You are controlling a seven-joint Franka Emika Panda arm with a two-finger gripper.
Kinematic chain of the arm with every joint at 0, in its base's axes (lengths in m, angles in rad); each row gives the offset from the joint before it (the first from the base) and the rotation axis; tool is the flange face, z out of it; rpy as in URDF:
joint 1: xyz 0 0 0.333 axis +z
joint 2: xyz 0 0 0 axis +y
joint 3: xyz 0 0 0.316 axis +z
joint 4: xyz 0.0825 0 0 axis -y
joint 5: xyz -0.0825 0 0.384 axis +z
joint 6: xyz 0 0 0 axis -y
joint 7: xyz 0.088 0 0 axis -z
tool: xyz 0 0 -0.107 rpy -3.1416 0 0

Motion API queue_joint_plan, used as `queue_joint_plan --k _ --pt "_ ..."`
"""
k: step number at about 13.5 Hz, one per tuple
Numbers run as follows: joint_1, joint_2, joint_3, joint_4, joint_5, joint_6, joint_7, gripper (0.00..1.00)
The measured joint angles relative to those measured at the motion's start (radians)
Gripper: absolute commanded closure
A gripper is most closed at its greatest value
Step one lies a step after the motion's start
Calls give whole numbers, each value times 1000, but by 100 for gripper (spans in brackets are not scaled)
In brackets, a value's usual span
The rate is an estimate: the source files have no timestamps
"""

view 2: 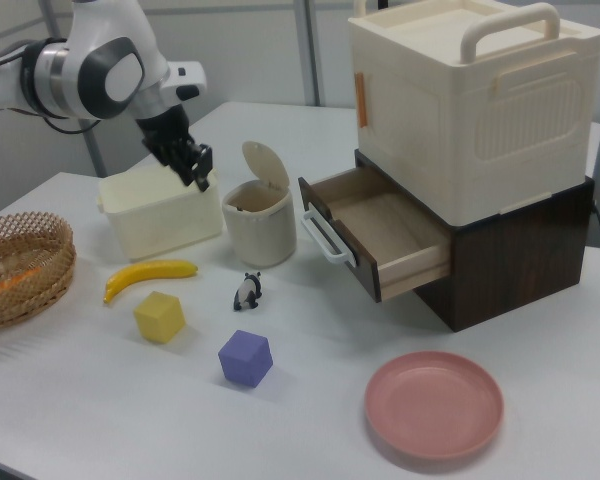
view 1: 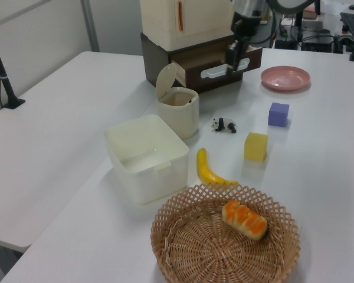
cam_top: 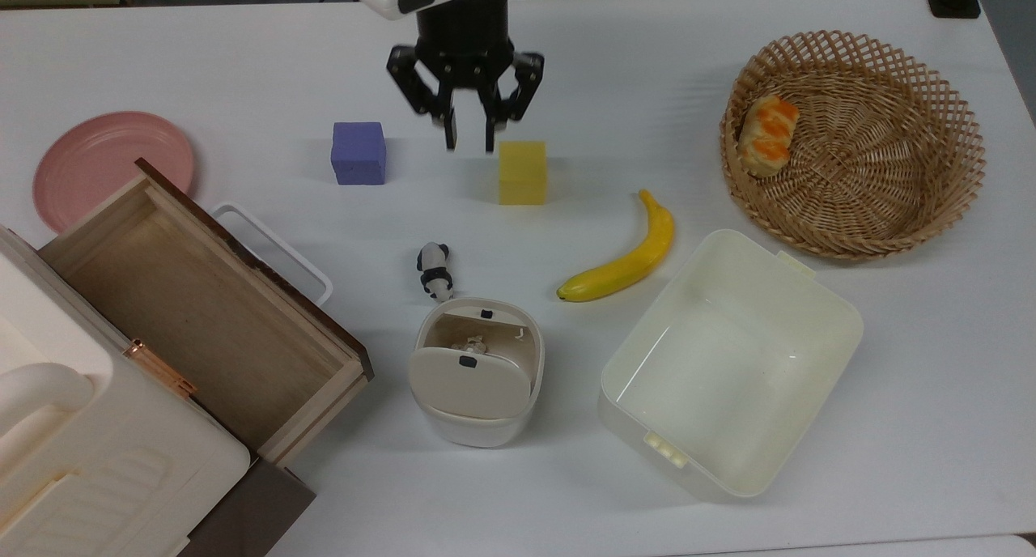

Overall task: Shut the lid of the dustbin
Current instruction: 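Lower the gripper behind the raised flip lid of the cream dustbin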

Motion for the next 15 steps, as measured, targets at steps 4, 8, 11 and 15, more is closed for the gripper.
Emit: queue_joint_plan --k 4,8,11,15 --pt "-23 66 -2 76 0 252 0 68" --pt "-23 152 -1 138 0 491 0 81" --pt "-22 202 -1 159 -6 628 4 84" --pt "-20 276 -1 191 -117 730 94 88"
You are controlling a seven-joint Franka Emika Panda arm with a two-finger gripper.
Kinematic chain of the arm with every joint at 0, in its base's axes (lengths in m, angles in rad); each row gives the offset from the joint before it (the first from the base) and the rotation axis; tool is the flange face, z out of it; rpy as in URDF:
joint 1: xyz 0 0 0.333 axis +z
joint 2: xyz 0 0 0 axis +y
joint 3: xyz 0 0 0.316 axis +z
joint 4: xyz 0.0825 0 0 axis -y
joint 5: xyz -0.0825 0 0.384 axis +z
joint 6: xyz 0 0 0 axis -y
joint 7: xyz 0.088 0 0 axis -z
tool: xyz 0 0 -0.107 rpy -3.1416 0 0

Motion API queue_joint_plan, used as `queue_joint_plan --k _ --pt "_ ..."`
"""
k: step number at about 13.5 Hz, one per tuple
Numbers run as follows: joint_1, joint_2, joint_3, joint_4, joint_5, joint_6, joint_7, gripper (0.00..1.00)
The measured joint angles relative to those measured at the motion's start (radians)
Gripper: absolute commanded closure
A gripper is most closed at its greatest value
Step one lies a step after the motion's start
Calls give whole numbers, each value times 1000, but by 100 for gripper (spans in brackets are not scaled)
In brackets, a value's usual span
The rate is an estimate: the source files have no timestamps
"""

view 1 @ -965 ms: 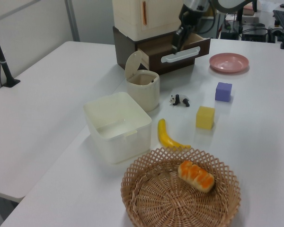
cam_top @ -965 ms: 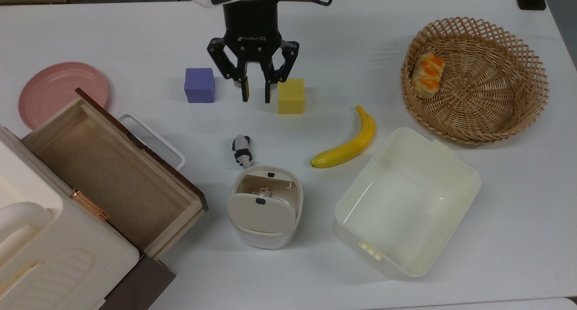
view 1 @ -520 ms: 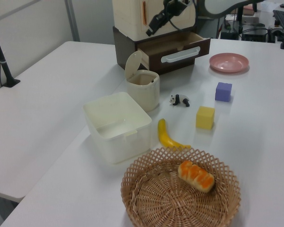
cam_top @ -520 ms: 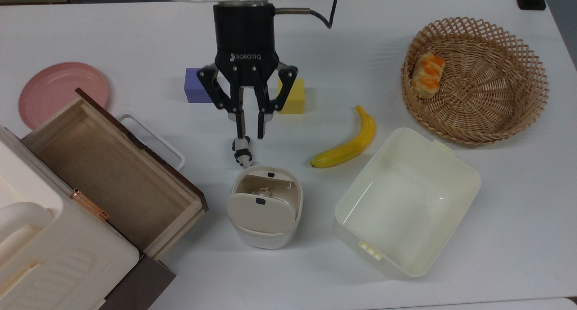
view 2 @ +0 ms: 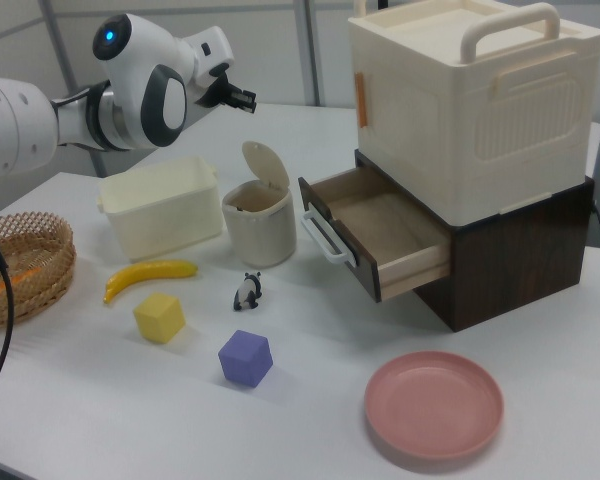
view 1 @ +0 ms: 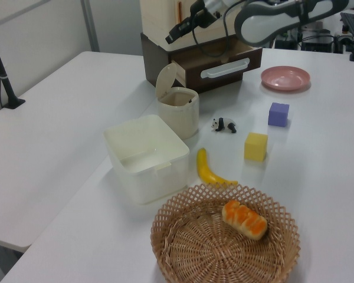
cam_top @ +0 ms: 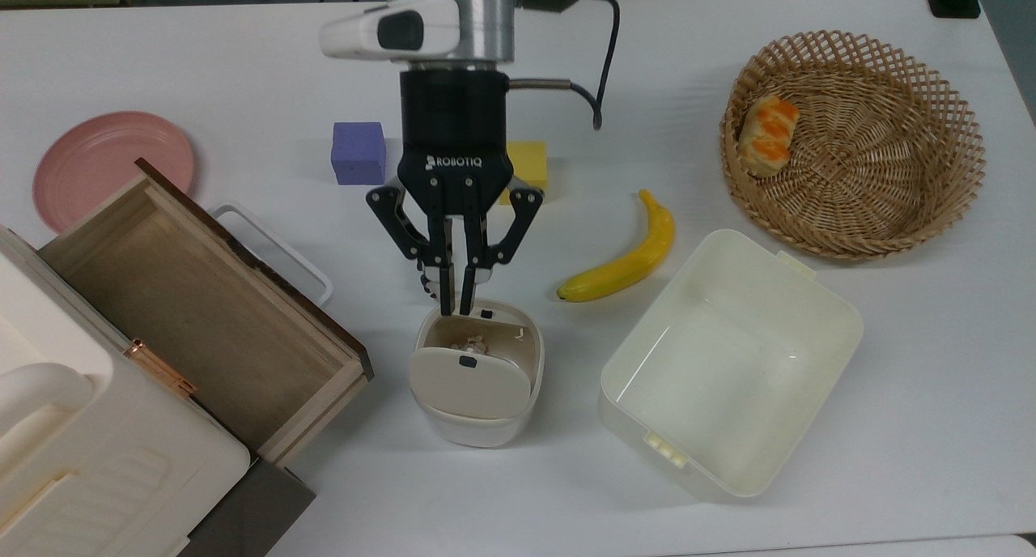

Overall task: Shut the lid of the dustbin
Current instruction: 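Lower the gripper behind the raised flip lid of the cream dustbin, then push the flip lid down onto the dustbin opening with the gripper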

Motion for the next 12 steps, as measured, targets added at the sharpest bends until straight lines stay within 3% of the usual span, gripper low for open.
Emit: queue_joint_plan --k 2,6,12 --pt "0 24 0 17 -40 0 42 91" --pt "-1 98 -4 84 -43 0 49 95" --pt "-2 117 -9 88 -43 0 50 99"
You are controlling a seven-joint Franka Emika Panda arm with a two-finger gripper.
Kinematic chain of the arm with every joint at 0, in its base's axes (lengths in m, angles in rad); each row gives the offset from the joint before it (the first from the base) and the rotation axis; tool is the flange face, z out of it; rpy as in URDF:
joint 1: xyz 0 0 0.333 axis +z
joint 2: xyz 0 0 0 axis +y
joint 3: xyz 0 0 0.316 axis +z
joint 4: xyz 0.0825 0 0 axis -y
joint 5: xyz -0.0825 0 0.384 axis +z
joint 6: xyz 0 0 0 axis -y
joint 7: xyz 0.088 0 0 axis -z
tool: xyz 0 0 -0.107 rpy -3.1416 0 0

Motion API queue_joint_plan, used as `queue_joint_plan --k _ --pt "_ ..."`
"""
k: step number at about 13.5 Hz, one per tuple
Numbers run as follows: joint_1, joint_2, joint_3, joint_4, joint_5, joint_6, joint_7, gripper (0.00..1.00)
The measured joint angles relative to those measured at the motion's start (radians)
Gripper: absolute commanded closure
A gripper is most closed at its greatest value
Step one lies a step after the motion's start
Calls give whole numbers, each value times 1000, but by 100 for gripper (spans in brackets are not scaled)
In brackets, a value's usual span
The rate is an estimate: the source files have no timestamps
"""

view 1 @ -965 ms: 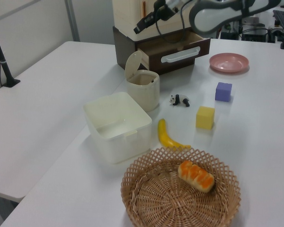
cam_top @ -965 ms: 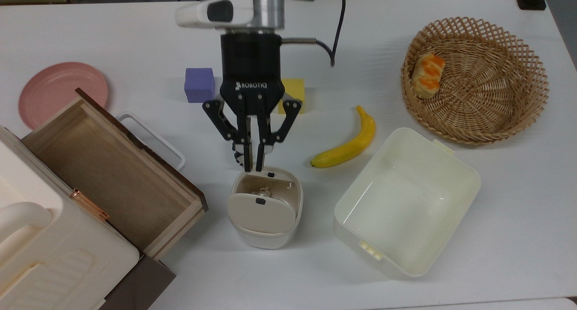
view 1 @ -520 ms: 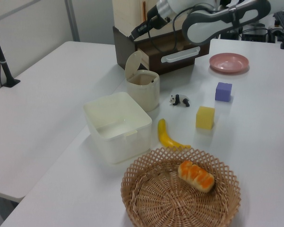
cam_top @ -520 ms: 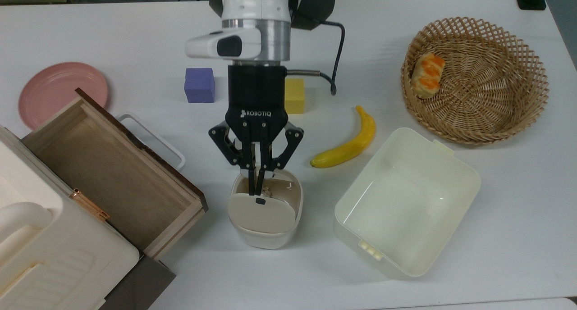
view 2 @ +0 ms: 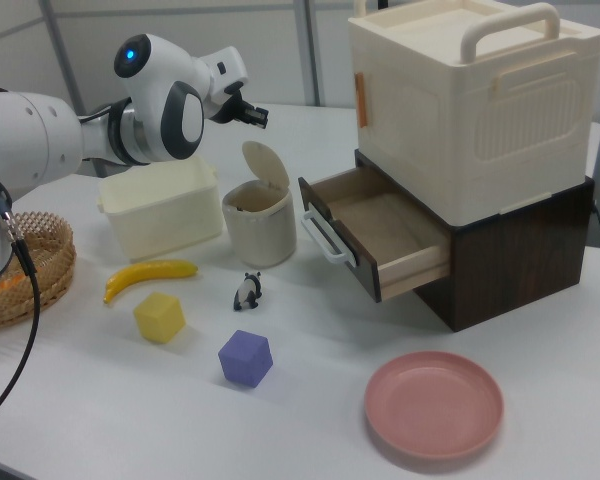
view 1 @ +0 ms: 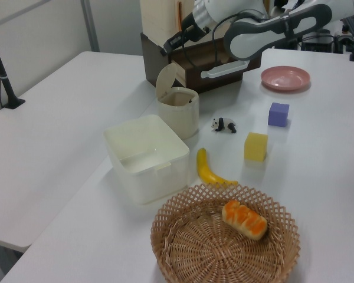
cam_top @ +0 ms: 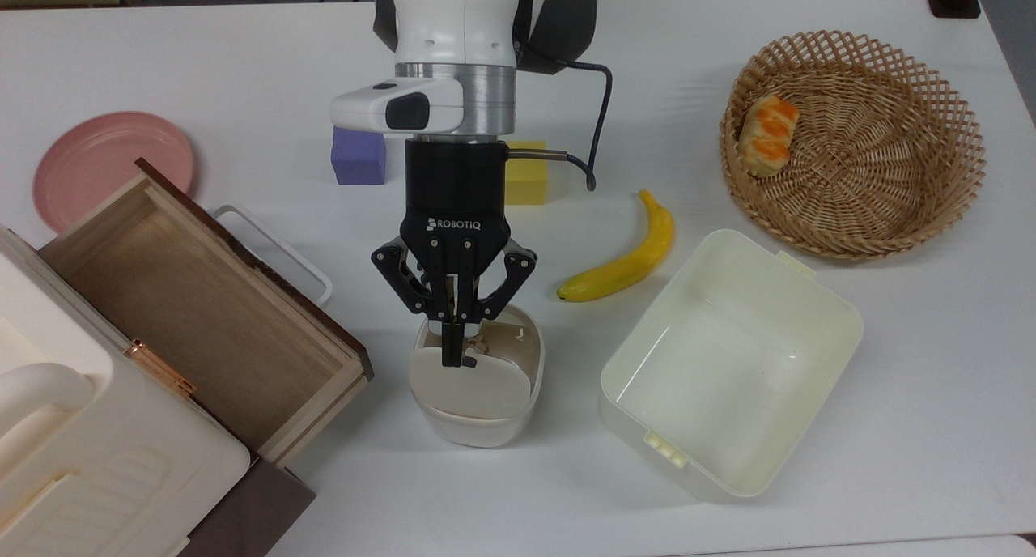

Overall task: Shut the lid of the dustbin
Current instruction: 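Push the flip lid down onto the dustbin opening with the gripper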

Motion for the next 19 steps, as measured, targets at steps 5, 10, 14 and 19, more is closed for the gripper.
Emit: queue_joint_plan --k 5,10,14,19 --pt "1 6 0 -36 0 -1 1 100" --pt "1 -4 0 -71 0 -4 1 100" --pt "3 -22 0 -132 0 -31 1 100" --pt "18 -24 0 -204 -1 -73 1 100"
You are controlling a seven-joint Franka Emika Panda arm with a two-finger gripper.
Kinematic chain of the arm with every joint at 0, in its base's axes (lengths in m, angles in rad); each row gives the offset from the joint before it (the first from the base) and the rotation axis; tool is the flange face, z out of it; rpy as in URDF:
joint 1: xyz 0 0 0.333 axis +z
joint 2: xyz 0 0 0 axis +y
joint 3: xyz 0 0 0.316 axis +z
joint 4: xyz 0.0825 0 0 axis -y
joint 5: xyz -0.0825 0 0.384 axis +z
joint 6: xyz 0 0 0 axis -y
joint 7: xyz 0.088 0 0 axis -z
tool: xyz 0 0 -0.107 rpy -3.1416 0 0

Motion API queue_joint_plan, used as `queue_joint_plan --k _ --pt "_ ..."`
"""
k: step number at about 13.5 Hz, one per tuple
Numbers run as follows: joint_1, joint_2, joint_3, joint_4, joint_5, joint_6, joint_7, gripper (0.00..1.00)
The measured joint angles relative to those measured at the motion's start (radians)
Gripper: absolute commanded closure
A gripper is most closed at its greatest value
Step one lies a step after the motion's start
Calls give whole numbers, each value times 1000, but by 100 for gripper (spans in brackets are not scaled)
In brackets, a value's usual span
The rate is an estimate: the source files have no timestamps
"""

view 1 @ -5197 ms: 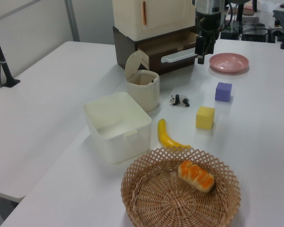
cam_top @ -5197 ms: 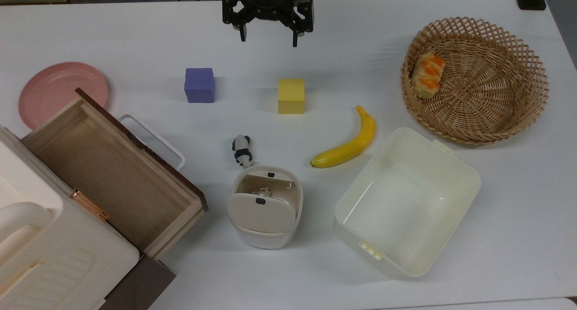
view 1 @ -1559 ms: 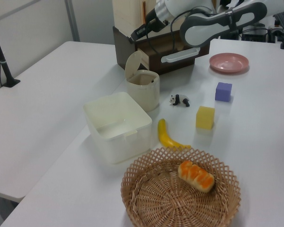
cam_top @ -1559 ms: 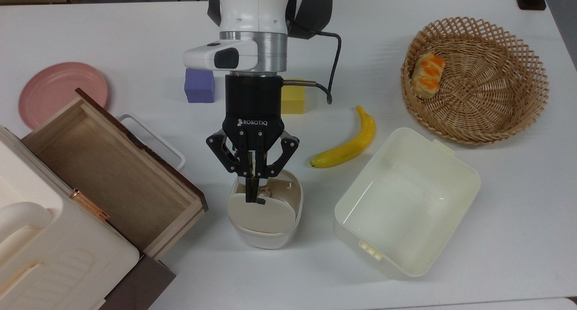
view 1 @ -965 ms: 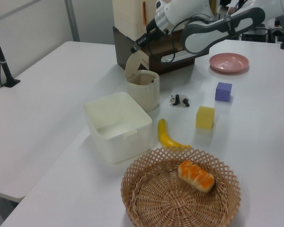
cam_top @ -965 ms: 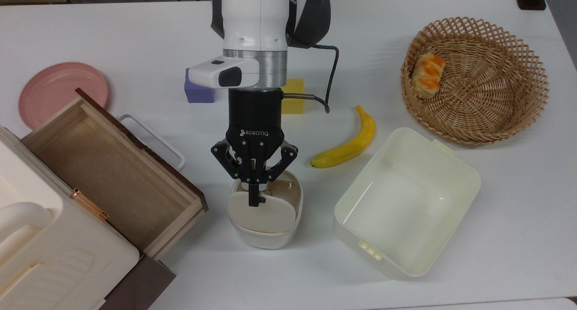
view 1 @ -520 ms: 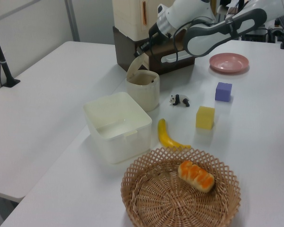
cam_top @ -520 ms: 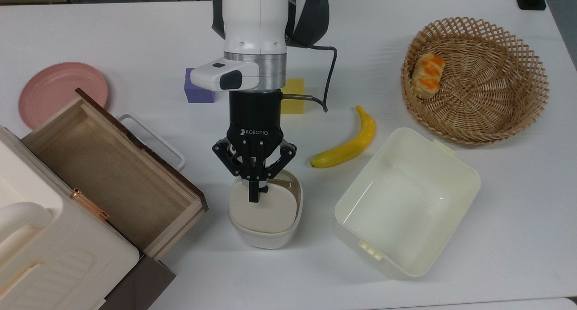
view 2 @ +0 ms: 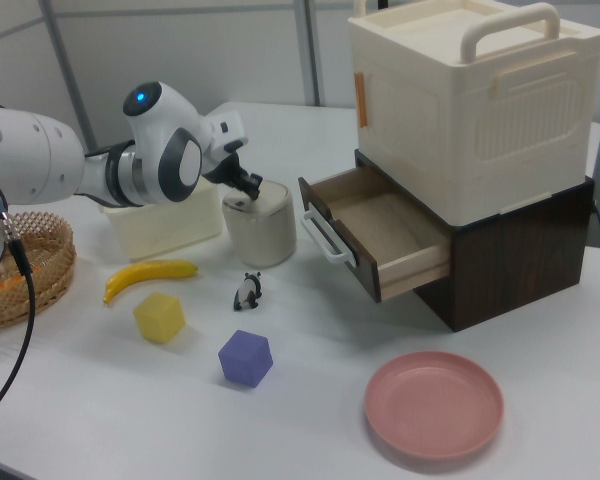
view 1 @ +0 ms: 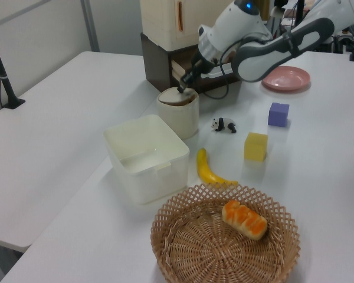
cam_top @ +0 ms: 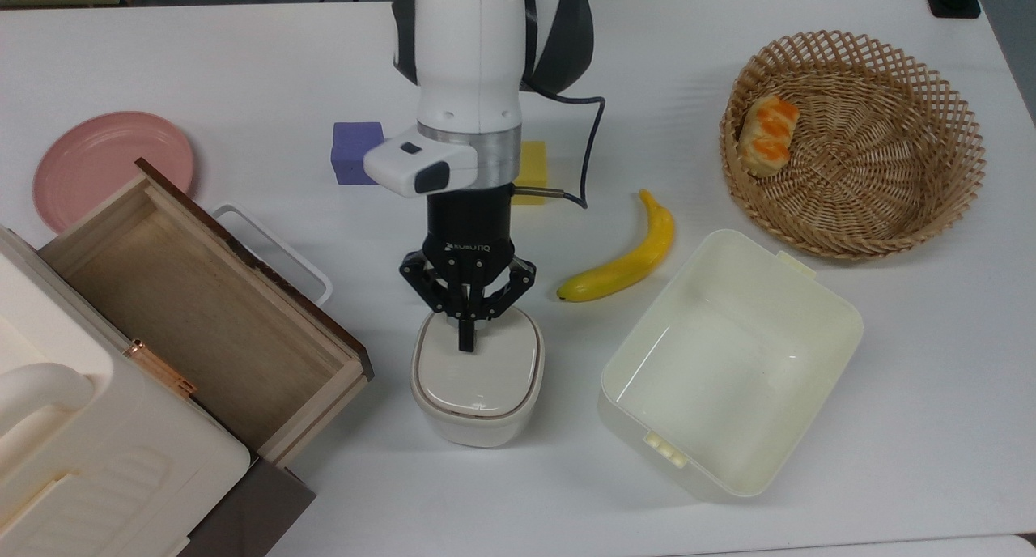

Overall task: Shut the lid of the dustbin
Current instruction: 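Push the flip lid down onto the dustbin opening with the gripper, then lift the gripper up away from the closed dustbin lid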

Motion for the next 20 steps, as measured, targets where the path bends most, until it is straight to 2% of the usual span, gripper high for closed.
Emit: queue_joint_plan --k 5,17,20 --pt "12 -13 0 -28 -9 1 -1 100" --pt "8 -29 -1 -29 -9 1 1 100" --pt "-2 -82 -4 -30 -9 -59 1 89"
